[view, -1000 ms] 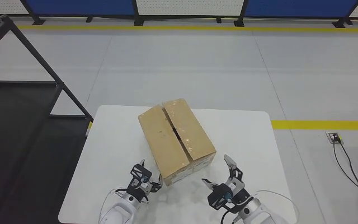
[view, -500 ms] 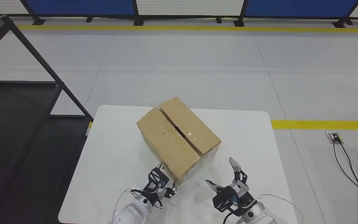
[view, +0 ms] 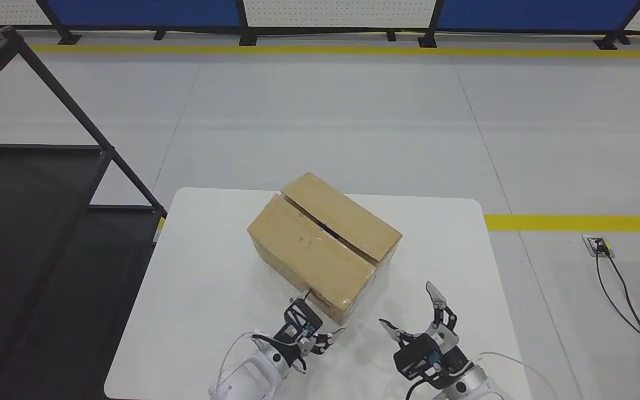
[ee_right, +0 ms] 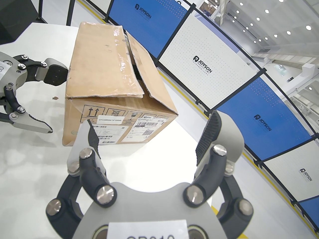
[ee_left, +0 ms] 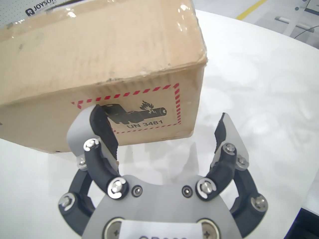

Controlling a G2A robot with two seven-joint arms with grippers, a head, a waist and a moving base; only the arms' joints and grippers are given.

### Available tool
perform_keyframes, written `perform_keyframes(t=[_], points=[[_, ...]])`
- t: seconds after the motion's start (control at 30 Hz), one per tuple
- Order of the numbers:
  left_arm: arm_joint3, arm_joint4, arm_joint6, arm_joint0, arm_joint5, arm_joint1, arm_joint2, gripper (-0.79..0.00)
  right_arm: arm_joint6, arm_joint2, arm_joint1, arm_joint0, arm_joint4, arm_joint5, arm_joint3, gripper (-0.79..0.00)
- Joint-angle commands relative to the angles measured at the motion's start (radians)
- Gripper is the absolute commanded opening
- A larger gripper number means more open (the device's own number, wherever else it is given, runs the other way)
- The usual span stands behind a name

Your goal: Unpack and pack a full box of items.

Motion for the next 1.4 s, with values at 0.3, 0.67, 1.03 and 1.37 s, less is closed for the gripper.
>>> perform_keyframes(t=[0.3,0.67,1.03,1.37], points=[[-0.221,-0.174,0.079,0.227,0.011,0.052,-0.366,0.000,0.022,0.001,-0.001,0.047,-0.004,-0.054,-0.006,0.000],[-0.202,-0.234,0.032,0.250,0.025,0.062,-0.485,0.000,0.077,0.010,-0.003,0.051,0.008,-0.040,-0.026,0.000],[-0.070,-0.305,-0.019,0.072,0.136,0.043,-0.424,0.000,0.070,0.015,-0.004,0.061,0.036,-0.062,-0.017,0.000],[0.312,-0.432,-0.065,-0.299,0.129,0.020,-0.376,0.000,0.025,0.075,0.000,-0.030,0.062,-0.021,-0.030,0.000]])
